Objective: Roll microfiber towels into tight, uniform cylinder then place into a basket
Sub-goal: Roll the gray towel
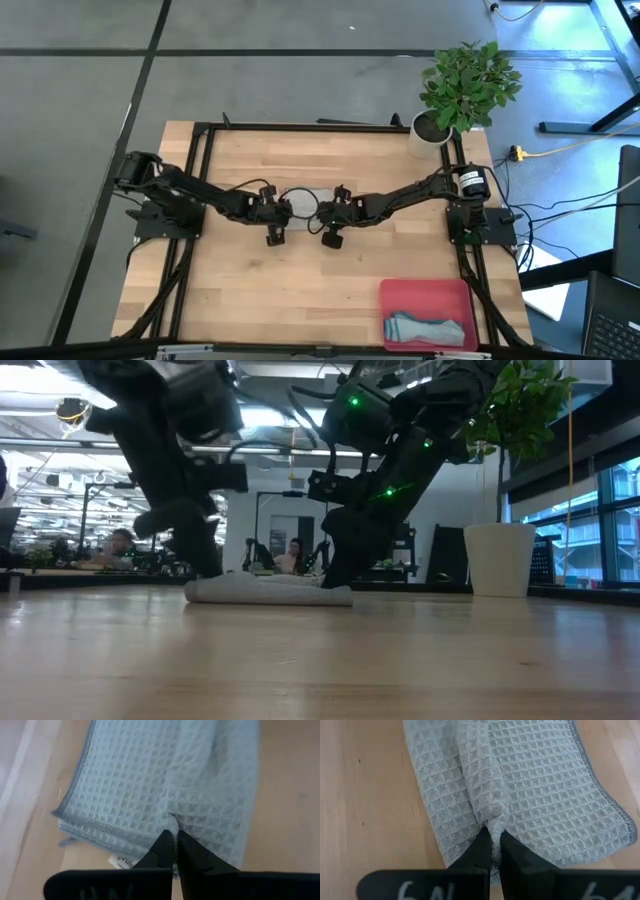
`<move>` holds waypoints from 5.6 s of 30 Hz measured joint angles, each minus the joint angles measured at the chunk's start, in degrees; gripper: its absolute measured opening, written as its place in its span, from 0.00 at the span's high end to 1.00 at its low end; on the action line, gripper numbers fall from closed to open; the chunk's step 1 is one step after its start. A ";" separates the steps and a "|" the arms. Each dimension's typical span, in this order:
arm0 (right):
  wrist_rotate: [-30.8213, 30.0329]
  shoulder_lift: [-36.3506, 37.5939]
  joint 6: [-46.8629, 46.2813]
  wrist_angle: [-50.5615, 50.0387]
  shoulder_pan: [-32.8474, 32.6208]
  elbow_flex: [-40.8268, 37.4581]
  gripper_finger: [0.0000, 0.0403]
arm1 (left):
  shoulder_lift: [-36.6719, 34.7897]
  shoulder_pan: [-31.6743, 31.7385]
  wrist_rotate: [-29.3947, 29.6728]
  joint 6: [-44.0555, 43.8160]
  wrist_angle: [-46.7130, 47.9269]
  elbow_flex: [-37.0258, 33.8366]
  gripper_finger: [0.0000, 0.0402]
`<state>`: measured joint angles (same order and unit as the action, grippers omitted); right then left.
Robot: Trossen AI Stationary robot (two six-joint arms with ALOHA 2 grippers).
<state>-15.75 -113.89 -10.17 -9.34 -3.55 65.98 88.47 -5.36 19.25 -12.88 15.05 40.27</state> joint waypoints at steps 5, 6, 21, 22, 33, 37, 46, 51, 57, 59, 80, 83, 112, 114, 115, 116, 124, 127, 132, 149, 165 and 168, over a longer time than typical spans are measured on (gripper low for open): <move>0.12 0.00 -0.01 0.00 0.00 0.00 0.96 | 3.35 1.48 0.55 1.44 -1.43 0.23 1.00; 0.15 0.00 -0.01 0.01 0.00 0.00 0.96 | 3.85 1.60 0.81 1.49 -1.84 0.31 1.00; -2.66 0.01 0.28 -0.69 0.09 0.69 0.57 | 4.73 1.72 -0.34 1.51 -1.43 0.22 1.00; -3.54 0.10 0.42 -1.77 0.08 1.16 0.54 | 4.74 1.72 -0.40 1.51 -1.41 0.22 1.00; -5.07 0.94 -2.62 -17.06 -0.83 12.27 0.46 | 4.78 1.70 -0.77 1.51 -0.85 0.20 1.00; 0.65 0.94 -2.93 -16.40 -1.16 11.80 0.46 | 4.81 1.70 -0.77 1.51 -0.82 0.17 1.00; 3.51 0.63 -1.55 -6.45 0.09 3.38 0.46 | 4.81 1.70 -0.70 1.51 -0.82 0.15 1.00; 3.87 0.68 -1.57 -2.37 1.87 0.13 0.46 | 4.83 1.68 -0.69 1.51 -0.83 0.13 1.00; 6.05 0.81 -1.24 -0.63 2.45 -0.70 0.46 | 4.87 1.58 -0.22 1.46 -1.02 0.07 1.00; 6.03 0.81 -1.16 -0.61 2.45 -0.70 0.46 | 4.87 1.56 -0.13 1.49 -1.37 0.02 0.99; 6.97 0.74 -1.64 -0.48 2.43 -0.72 0.46 | -6.51 0.95 4.36 6.27 1.46 -0.20 0.77; 6.97 0.74 -1.70 -0.50 2.43 -0.72 0.46 | -9.46 -0.54 2.26 10.19 2.51 -0.13 0.78; 6.95 0.68 -1.77 0.07 2.43 -0.79 0.46 | -1.80 -6.17 0.22 17.51 0.43 0.09 0.67; 6.97 0.68 -1.79 0.12 2.43 -0.79 0.46 | -0.29 -5.75 0.12 16.57 -0.58 0.09 0.67; 6.95 0.66 -1.79 0.19 2.41 -0.79 0.46 | 0.66 -5.60 0.07 16.45 -1.13 0.09 0.67; 6.93 0.63 -1.79 0.27 2.40 -0.79 0.46 | 1.57 -5.48 0.07 16.56 -1.56 0.09 0.67; 6.99 0.63 -1.74 0.31 2.43 -0.79 0.46 | 6.63 -5.23 3.48 17.58 -2.04 0.48 0.67; 7.07 0.63 -1.69 0.31 2.41 -0.79 0.46 | 6.78 -5.20 3.56 16.33 -1.86 0.45 0.70; 7.52 0.63 -1.51 0.42 2.43 -0.79 0.46 | 7.10 -5.12 3.86 16.04 -1.97 0.35 0.92; 8.55 0.63 -1.31 0.81 2.36 -0.79 0.46 | -1.99 -3.21 -4.04 16.22 3.55 1.96 1.00; 8.50 0.63 -1.14 0.90 2.38 -0.79 0.46 | -2.32 9.44 -7.20 16.50 6.94 6.62 1.00; 8.50 0.63 -1.13 0.92 2.38 -0.79 0.46 | -2.12 11.53 -7.21 16.60 6.88 6.62 1.00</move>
<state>-7.25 -113.25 -11.30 -8.43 -1.17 65.19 86.35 6.17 12.04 3.72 21.93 46.89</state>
